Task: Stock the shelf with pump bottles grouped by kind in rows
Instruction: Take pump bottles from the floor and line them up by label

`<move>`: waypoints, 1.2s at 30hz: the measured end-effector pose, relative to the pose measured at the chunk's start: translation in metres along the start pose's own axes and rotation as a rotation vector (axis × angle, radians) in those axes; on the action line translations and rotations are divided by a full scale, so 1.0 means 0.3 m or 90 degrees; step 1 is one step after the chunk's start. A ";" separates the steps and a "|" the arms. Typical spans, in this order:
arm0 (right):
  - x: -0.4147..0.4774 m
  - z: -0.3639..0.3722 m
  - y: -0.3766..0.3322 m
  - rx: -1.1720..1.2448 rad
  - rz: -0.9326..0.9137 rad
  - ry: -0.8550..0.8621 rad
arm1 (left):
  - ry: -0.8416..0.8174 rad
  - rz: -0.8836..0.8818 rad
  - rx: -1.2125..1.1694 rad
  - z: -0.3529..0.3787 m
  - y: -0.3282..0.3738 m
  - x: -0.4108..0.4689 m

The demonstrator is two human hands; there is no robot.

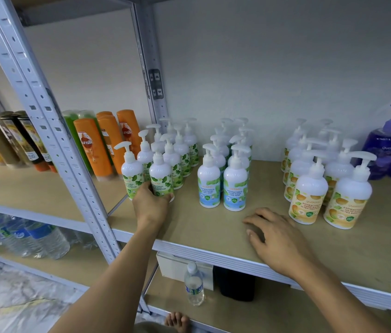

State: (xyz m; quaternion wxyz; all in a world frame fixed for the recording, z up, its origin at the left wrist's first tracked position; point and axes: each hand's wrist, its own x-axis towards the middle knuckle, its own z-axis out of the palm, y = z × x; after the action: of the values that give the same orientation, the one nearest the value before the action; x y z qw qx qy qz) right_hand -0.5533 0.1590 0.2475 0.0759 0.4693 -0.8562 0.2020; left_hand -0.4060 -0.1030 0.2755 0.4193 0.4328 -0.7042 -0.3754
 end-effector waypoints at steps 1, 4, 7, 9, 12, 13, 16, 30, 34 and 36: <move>0.000 -0.001 -0.001 0.000 0.000 0.001 | 0.002 0.000 -0.001 0.000 -0.001 0.000; -0.002 -0.001 0.002 0.009 0.000 0.003 | 0.006 0.000 -0.001 -0.002 -0.004 -0.001; -0.003 -0.003 0.002 0.006 0.000 -0.004 | 0.010 -0.003 -0.002 -0.005 -0.008 -0.004; -0.001 -0.005 0.001 0.002 0.002 -0.014 | 0.015 -0.001 0.002 -0.005 -0.009 -0.005; -0.001 -0.011 -0.006 0.002 0.004 -0.013 | 0.028 0.001 0.018 0.000 -0.013 -0.005; -0.003 -0.012 -0.007 0.003 0.005 -0.011 | 0.032 -0.002 0.023 0.002 -0.013 -0.004; -0.005 -0.013 -0.010 0.004 0.003 -0.003 | 0.039 -0.008 0.024 0.009 -0.016 0.000; -0.006 -0.018 -0.014 -0.009 0.004 -0.005 | 0.026 -0.003 0.049 0.006 -0.014 0.001; -0.005 -0.019 -0.013 -0.026 0.003 -0.024 | 0.022 0.001 0.055 0.002 -0.014 0.001; -0.003 -0.022 -0.013 -0.037 0.008 -0.040 | 0.025 0.002 0.056 0.002 -0.013 -0.002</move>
State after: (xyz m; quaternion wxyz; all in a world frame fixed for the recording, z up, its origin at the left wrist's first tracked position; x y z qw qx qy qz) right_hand -0.5499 0.1606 0.2543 0.0614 0.4678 -0.8666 0.1626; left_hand -0.4052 -0.1035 0.2717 0.4142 0.4567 -0.7126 -0.3348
